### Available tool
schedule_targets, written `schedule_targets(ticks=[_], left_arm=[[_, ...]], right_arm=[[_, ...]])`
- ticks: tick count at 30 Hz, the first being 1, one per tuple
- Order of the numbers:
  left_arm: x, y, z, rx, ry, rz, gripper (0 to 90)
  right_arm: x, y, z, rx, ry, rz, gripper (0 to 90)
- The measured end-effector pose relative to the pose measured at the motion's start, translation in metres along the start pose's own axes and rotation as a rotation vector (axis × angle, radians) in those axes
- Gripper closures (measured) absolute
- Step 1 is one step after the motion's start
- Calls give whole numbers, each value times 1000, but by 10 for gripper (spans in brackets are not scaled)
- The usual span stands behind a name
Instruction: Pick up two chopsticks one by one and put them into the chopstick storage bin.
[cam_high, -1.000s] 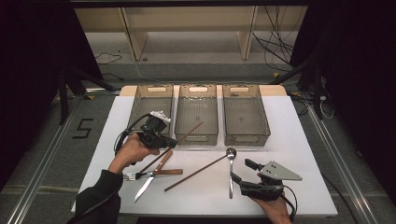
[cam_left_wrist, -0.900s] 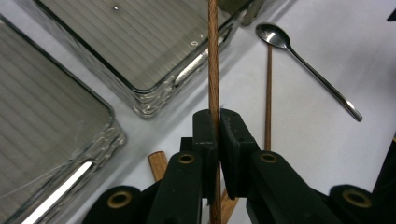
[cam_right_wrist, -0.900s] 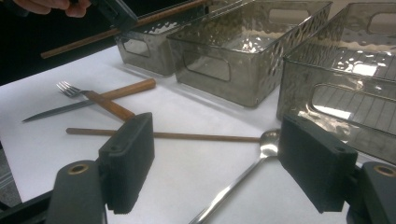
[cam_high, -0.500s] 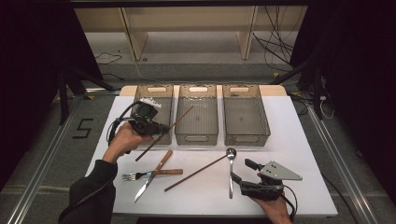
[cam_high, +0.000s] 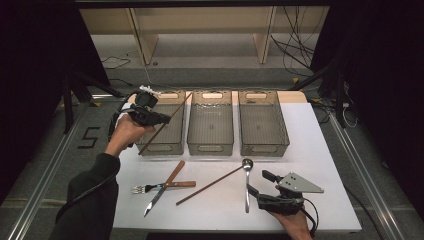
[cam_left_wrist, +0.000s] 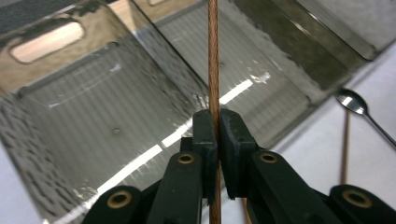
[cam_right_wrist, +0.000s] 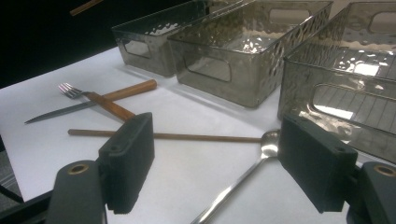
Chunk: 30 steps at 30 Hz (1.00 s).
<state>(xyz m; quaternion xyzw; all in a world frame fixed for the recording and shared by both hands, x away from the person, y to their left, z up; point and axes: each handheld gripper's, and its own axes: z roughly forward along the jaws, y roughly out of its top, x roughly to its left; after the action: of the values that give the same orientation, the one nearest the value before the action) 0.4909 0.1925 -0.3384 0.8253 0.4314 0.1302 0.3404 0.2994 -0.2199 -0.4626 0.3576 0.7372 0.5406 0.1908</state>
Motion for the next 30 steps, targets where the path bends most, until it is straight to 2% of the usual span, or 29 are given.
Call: schedule_targets(ticks=[2, 5, 11, 14, 18, 30], left_arm=[[7, 3, 3, -1, 6, -6, 850], [19, 6, 8, 8, 43, -21, 850], [39, 9, 18, 0, 59, -37, 850], [44, 10, 25, 3, 61, -28, 850], [52, 11, 31, -2, 54, -47, 850], [64, 8, 51, 9, 92, -75, 850]], right_arm=[[0, 0, 0, -1, 1, 0, 280], [0, 0, 0, -2, 2, 1, 279], [0, 0, 0, -1, 6, 3, 279], [-1, -1, 1, 0, 7, 4, 279], [-1, -1, 1, -2, 8, 7, 279], [-1, -1, 0, -2, 10, 7, 280]])
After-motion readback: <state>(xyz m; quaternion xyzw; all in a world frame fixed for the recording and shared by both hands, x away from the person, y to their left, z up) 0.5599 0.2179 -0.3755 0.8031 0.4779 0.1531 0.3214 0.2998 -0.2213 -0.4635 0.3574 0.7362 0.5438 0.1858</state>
